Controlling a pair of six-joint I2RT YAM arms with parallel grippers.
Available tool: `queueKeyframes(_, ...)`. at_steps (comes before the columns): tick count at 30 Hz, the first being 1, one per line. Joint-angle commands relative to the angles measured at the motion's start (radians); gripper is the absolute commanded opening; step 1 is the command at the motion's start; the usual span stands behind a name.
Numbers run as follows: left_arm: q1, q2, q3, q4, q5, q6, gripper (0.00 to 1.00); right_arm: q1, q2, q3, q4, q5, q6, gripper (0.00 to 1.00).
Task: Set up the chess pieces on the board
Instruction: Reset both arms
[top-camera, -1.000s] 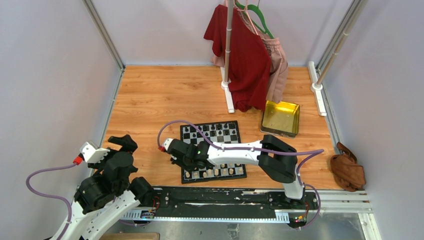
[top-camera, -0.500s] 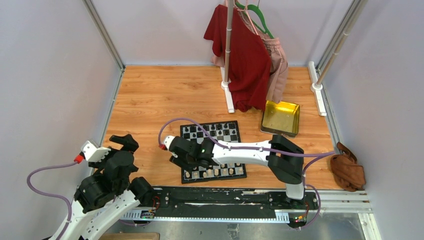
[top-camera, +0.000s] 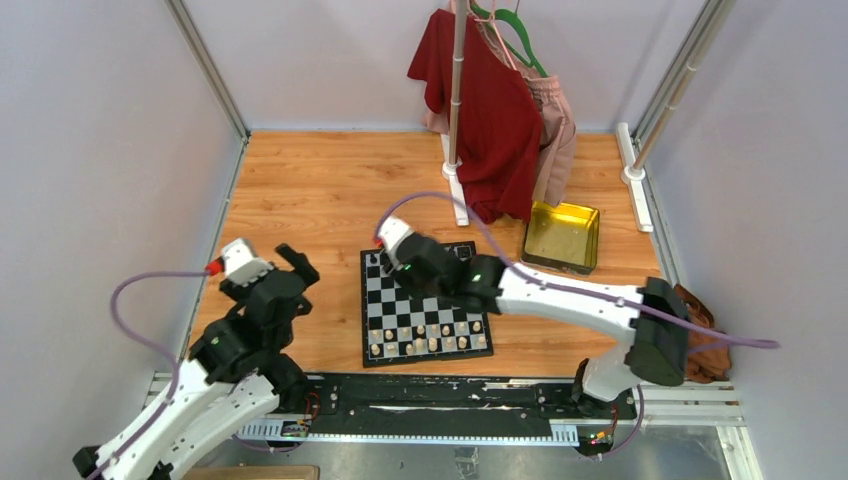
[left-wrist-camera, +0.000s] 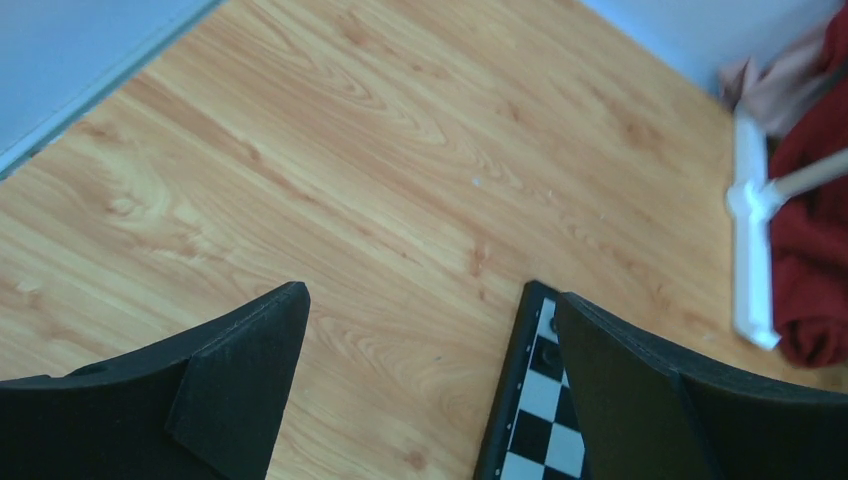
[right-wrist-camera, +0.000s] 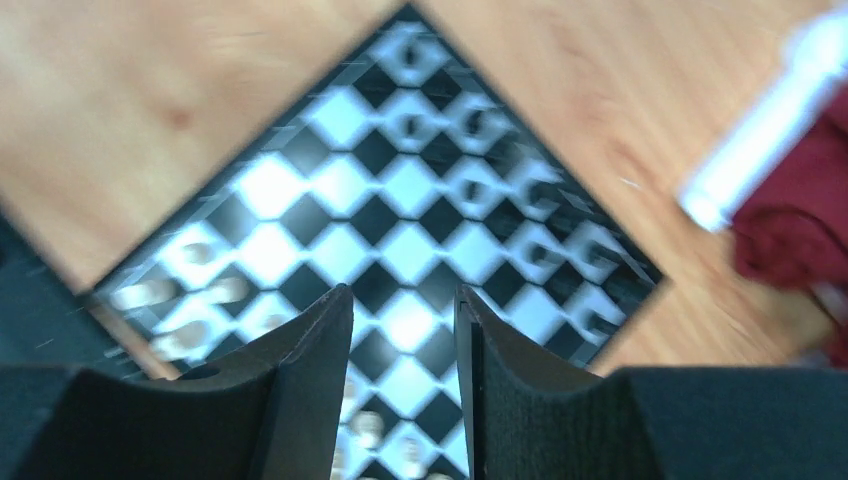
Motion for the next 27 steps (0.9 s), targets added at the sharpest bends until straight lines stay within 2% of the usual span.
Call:
queueKeyframes(1, 0.006, 0.17, -0.08, 0.346, 0.111, 0.208, 1.0, -0.2, -0.178, -0.141, 0.045, 0.089, 0.011, 0.46)
queueKeyframes(4, 0.006, 0.328, -0.093, 0.493, 0.134, 0.277, 1.0, -0.356, -0.311, -0.25, 0.092, 0.08, 0.012, 0.45)
queueKeyframes(7, 0.006, 0.462, -0.073, 0.623, 0.146, 0.354, 1.0, -0.471, -0.413, -0.329, 0.119, 0.141, -0.014, 0.48)
queueKeyframes(12, 0.006, 0.565, -0.082, 0.885, 0.173, 0.523, 1.0, -0.608, -0.518, -0.405, 0.124, 0.18, -0.033, 0.5)
queueKeyframes(15, 0.009, 0.586, -0.121, 1.075, 0.26, 0.629, 1.0, -0.635, -0.562, -0.435, 0.16, 0.238, -0.013, 0.54)
queueKeyframes(20, 0.014, 0.593, -0.198, 1.278, 0.339, 0.685, 1.0, -0.651, -0.568, -0.468, 0.204, 0.391, 0.007, 0.55)
queueKeyframes(27, 0.053, 0.576, -0.291, 1.411, 0.358, 0.749, 1.0, -0.652, -0.566, -0.539, 0.296, 0.51, 0.0, 0.59)
